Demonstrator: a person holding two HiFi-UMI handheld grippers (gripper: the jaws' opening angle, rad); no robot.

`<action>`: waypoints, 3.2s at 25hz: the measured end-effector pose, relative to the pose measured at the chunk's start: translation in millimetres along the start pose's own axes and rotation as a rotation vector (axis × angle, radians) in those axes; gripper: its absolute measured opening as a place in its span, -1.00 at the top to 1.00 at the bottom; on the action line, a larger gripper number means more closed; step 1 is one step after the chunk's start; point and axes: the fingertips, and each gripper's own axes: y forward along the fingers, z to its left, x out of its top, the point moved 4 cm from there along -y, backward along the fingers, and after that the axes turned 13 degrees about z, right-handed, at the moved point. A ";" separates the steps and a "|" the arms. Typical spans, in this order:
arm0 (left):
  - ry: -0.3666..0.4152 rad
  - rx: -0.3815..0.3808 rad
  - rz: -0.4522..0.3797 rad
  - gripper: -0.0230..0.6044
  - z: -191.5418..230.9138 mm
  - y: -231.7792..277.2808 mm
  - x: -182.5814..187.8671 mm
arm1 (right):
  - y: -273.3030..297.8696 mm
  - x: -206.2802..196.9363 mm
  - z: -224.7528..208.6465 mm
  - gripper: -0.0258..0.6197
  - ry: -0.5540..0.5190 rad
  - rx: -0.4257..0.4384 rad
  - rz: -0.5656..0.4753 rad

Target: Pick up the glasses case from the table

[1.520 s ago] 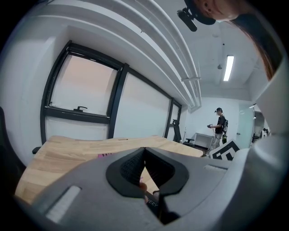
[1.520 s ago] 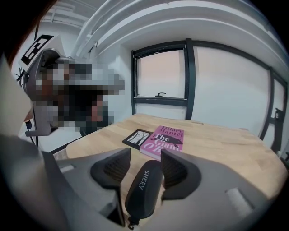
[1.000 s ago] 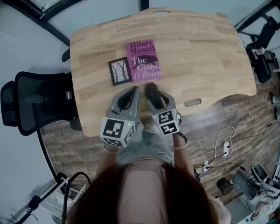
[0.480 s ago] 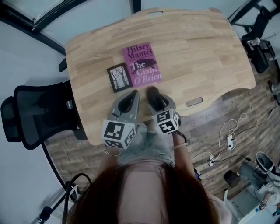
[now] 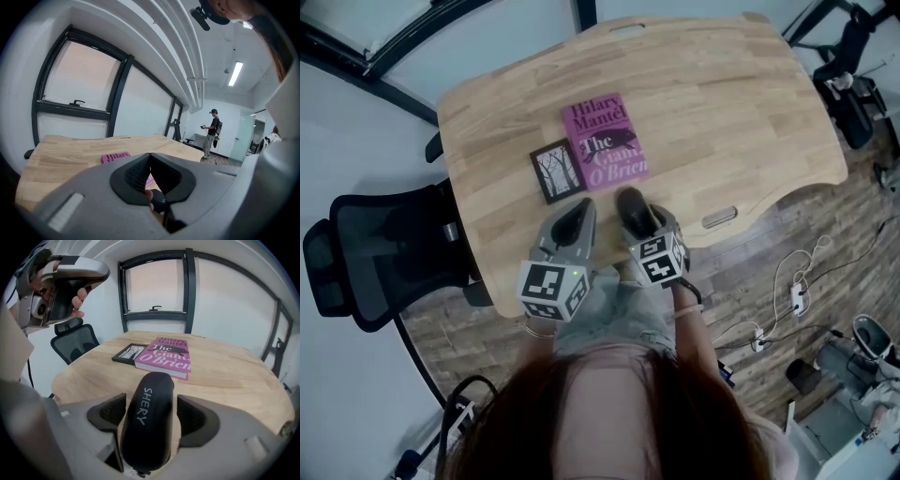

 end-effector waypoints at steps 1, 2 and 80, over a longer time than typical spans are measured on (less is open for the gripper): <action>-0.002 0.001 0.002 0.90 0.9 -0.4 -1.1 | 1.8 -0.9 0.3 -0.11 0.004 0.005 0.007; -0.003 0.003 0.005 0.90 1.9 -0.8 -2.5 | 3.3 -1.9 0.6 -0.12 0.005 0.009 0.018; 0.023 0.161 -0.093 0.90 -83.0 -66.8 -11.2 | -95.8 -12.2 -6.1 -0.23 0.037 0.166 -0.221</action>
